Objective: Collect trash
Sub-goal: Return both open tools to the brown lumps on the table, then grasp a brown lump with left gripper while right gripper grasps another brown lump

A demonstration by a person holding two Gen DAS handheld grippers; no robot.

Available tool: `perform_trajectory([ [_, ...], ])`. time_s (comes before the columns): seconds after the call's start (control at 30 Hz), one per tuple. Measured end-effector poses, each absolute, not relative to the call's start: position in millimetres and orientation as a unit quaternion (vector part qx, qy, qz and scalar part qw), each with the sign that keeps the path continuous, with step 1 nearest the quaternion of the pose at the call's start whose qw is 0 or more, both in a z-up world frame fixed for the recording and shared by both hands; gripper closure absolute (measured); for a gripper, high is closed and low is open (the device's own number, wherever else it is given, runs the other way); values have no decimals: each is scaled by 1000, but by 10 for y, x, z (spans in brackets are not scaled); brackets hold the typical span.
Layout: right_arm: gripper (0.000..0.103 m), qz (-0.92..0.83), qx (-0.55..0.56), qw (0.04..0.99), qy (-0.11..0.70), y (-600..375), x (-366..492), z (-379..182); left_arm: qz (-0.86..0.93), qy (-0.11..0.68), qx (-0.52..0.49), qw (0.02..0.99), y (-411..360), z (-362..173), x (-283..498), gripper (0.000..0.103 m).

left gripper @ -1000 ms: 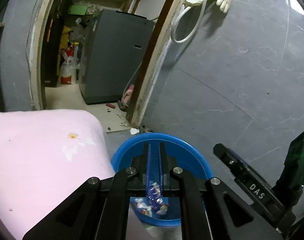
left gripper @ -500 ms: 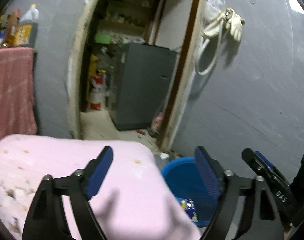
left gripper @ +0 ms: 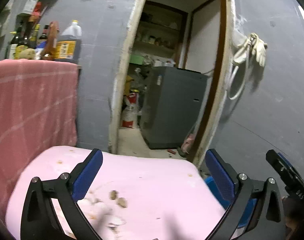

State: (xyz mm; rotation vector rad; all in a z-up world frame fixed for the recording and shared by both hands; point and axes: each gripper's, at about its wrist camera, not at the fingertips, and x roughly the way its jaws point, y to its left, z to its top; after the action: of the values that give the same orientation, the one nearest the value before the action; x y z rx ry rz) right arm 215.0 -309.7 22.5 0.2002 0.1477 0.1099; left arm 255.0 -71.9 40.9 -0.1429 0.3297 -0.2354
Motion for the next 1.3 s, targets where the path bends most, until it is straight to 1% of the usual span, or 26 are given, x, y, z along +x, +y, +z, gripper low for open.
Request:
perform_trajectory([
  [0.2, 0, 92, 85, 989, 76, -2796, 2191, 269, -79, 163, -60, 982, -294, 375, 2459, 2],
  [0.43, 0, 136, 72, 981, 118, -2455, 2330, 118, -26, 183, -58, 981, 186, 147, 2435, 2],
  [0.6, 0, 176, 63, 966, 179, -2191, 2545, -52, 1, 200, -55, 978, 385, -13, 2507, 2],
  [0.87, 1, 226, 9, 924, 307, -1723, 2924, -374, 32, 229, -54, 971, 560, -215, 2669, 2],
  [0.93, 7, 240, -10, 913, 330, -1604, 2987, -436, 30, 247, -54, 967, 582, -265, 2731, 2],
  [1.0, 21, 249, -33, 903, 349, -1484, 3041, -501, 22, 265, -57, 962, 596, -297, 2801, 2],
  [1.07, 26, 253, -53, 893, 368, -1388, 3090, -559, 11, 283, -62, 957, 611, -333, 2862, 2],
  [1.13, 34, 258, -74, 884, 383, -1285, 3144, -600, 7, 297, -67, 953, 622, -358, 2904, 2],
  [1.2, 45, 262, -85, 877, 394, -1211, 3196, -637, 7, 312, -71, 948, 630, -377, 2949, 2],
  [1.3, 54, 273, -83, 867, 408, -1155, 3278, -674, 7, 324, -78, 943, 649, -398, 2981, 2],
])
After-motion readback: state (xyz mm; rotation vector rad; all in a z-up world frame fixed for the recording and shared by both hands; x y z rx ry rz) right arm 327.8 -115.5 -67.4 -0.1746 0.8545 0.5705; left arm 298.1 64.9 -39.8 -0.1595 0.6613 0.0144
